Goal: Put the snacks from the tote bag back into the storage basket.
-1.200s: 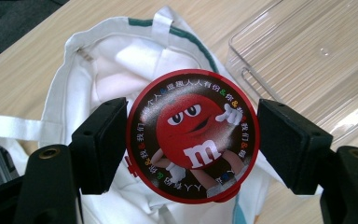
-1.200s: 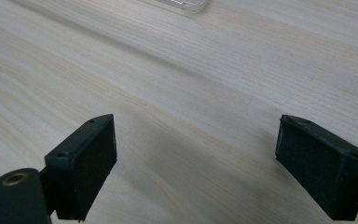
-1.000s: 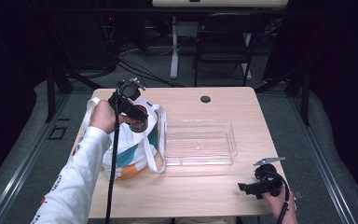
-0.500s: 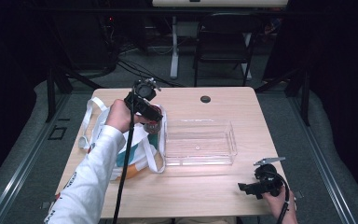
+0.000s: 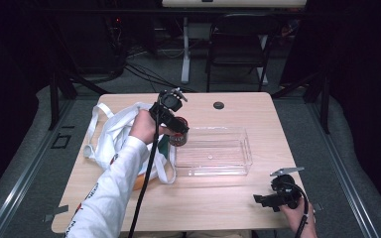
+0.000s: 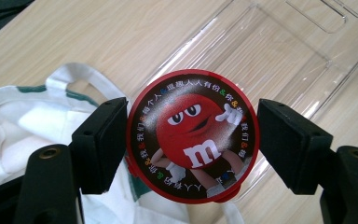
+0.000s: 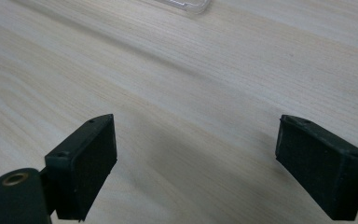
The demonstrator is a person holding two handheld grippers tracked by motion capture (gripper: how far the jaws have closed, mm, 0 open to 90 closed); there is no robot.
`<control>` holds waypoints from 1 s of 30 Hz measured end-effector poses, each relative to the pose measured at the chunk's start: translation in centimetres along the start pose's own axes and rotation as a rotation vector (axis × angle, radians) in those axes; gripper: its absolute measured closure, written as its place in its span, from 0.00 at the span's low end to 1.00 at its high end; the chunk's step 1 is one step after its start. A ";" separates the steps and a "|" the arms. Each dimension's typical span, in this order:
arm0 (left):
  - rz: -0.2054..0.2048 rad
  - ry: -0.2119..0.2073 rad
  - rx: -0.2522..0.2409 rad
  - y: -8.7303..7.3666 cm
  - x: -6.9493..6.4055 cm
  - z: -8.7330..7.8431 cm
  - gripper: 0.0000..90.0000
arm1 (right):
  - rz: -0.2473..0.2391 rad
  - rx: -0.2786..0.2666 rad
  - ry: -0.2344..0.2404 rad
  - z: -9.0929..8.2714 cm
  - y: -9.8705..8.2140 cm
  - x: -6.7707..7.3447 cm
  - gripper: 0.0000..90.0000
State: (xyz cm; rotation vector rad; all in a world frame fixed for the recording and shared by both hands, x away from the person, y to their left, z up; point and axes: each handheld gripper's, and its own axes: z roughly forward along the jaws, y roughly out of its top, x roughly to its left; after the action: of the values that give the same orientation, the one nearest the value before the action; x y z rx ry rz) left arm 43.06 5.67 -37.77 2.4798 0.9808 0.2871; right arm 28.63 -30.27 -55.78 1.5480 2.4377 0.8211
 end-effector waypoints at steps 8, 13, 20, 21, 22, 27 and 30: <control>0.000 -0.035 -0.009 0.2 -1.0 1.4 0.30 | -0.001 -0.001 0.001 0.0 0.0 0.0 0.13; -0.010 -0.050 -0.005 0.0 -1.3 2.4 0.30 | 0.000 -0.003 0.001 0.0 0.0 0.0 0.13; -0.016 -0.080 0.009 -0.6 -1.7 4.3 0.30 | 0.000 -0.003 0.003 0.0 0.0 0.0 0.13; -0.018 -0.083 0.011 -0.7 -1.7 4.5 0.30 | -0.001 -0.003 0.003 0.0 0.0 0.0 0.13; -0.018 -0.083 0.011 -0.7 -1.7 4.5 0.30 | -0.001 -0.003 0.003 0.0 0.0 0.0 0.13; -0.017 -0.094 0.033 -1.3 -1.8 5.5 0.30 | -0.002 0.002 0.007 0.0 0.0 0.0 0.13; -0.024 -0.100 0.042 -1.6 -1.8 6.0 0.30 | -0.001 0.000 0.010 0.0 0.0 0.0 0.13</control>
State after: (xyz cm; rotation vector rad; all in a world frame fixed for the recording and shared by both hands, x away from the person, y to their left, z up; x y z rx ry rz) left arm 42.87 3.41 -43.89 2.4917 0.9840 0.1351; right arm 28.60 -30.24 -55.77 1.5468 2.4456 0.8309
